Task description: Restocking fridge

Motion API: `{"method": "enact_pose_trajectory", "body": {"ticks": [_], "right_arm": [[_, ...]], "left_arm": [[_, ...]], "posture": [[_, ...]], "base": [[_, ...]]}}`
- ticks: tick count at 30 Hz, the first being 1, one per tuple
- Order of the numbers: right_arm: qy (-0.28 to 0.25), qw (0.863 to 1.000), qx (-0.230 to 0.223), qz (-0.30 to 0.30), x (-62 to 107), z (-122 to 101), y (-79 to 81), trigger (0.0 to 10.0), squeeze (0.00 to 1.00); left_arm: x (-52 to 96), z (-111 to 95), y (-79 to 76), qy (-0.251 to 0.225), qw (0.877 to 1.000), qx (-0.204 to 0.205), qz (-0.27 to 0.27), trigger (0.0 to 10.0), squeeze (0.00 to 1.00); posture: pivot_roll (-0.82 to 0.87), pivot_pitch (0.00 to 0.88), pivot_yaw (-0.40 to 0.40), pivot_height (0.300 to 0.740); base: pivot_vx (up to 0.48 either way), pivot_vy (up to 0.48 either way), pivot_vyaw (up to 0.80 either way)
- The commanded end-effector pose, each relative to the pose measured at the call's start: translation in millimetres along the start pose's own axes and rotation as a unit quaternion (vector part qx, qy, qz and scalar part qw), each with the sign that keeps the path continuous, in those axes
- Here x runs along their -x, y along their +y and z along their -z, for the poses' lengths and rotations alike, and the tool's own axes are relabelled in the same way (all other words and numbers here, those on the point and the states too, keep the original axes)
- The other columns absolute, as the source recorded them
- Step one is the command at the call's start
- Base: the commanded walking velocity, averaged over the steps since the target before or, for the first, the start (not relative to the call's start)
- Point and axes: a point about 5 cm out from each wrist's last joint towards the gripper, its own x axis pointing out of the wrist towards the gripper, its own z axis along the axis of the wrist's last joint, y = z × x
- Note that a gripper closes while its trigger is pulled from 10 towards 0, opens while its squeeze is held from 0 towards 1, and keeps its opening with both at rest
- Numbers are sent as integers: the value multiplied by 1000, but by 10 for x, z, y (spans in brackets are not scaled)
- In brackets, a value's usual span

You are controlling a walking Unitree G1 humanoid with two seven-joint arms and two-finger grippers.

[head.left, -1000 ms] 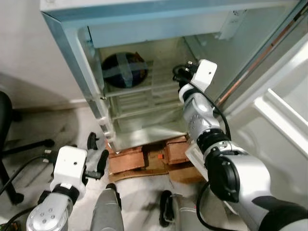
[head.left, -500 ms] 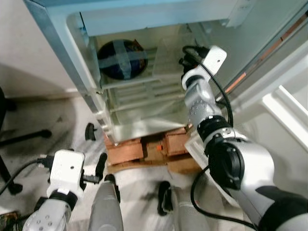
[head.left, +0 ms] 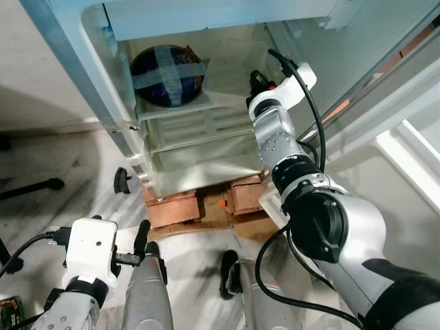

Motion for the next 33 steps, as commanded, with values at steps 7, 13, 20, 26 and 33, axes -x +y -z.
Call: {"method": "enact_pose_trajectory", "body": {"ticks": [7,13,20,26,33], "right_arm": [[58,998,-23,-14,48,230,-20,10000,1000],[76,990,-106,-46,61,286,26,10000,1000],[56,985,-134,-94,7,87,79,10000,1000],[46,988,-109,-104,-14,-16,54,10000,1000],[37,992,-42,-111,-27,-141,-48,10000,1000]], "left_arm": [[33,37,-31,13,1000,7,-2,10000,0],[-2,36,-20,11,1000,7,-4,10000,0],[-137,6,-18,-7,1000,7,-4,10000,0],[-222,1,-33,-15,1000,8,-2,10000,0],[-394,-17,-42,-32,999,6,0,10000,0]], "posture": [[365,421,-134,740],[363,407,-136,740],[343,362,-142,740],[330,338,-146,740],[312,289,-153,740]], "base": [[0,0,0],[0,0,0],[0,0,0],[0,0,0],[0,0,0]]}}
